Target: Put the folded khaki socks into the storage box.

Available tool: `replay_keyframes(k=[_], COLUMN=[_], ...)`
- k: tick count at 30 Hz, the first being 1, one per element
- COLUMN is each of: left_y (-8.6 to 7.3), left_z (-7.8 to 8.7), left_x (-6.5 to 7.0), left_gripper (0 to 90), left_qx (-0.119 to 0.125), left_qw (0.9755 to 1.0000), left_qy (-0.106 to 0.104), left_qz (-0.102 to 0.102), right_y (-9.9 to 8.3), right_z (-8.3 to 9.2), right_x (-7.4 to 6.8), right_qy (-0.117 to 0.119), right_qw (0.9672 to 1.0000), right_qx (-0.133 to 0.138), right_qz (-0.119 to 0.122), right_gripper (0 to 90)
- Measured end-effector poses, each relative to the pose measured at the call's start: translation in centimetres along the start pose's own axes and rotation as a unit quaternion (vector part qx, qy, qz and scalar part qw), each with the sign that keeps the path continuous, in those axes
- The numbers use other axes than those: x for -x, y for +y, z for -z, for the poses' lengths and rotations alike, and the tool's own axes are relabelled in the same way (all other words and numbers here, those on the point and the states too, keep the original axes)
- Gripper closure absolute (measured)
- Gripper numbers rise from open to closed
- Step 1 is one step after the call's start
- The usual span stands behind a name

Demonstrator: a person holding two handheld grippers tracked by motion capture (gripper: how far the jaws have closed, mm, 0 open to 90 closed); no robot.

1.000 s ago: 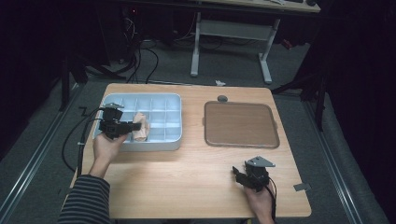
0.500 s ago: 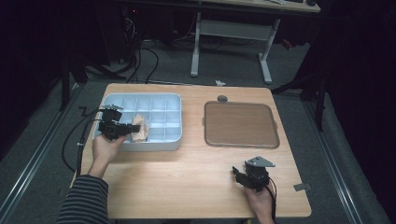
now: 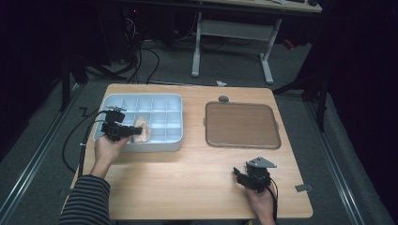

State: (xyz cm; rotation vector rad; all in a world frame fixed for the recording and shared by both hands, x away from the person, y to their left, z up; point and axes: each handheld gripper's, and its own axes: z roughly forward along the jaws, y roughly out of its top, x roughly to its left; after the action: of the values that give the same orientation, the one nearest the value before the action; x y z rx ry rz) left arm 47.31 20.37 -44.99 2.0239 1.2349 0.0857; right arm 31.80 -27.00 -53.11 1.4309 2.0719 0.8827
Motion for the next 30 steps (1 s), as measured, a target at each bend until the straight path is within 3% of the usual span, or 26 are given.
replay_keyframes(k=[16,30], left_y=[-0.1,0.0], left_z=[-1.4,-1.9], left_x=[-0.3,0.0], left_gripper=[77.6,77.5], left_qx=[-0.037,-0.06], left_qw=[0.9993,0.9977], left_qy=[0.005,0.023], left_qz=[0.0,-0.023], right_y=[0.0,0.0], right_z=[0.0,0.0], right_x=[0.0,0.0], right_qy=[0.0,0.0], right_qw=[1.0,1.0], right_qx=[0.0,0.0], right_qz=[0.0,0.0], right_gripper=[40.7,40.7])
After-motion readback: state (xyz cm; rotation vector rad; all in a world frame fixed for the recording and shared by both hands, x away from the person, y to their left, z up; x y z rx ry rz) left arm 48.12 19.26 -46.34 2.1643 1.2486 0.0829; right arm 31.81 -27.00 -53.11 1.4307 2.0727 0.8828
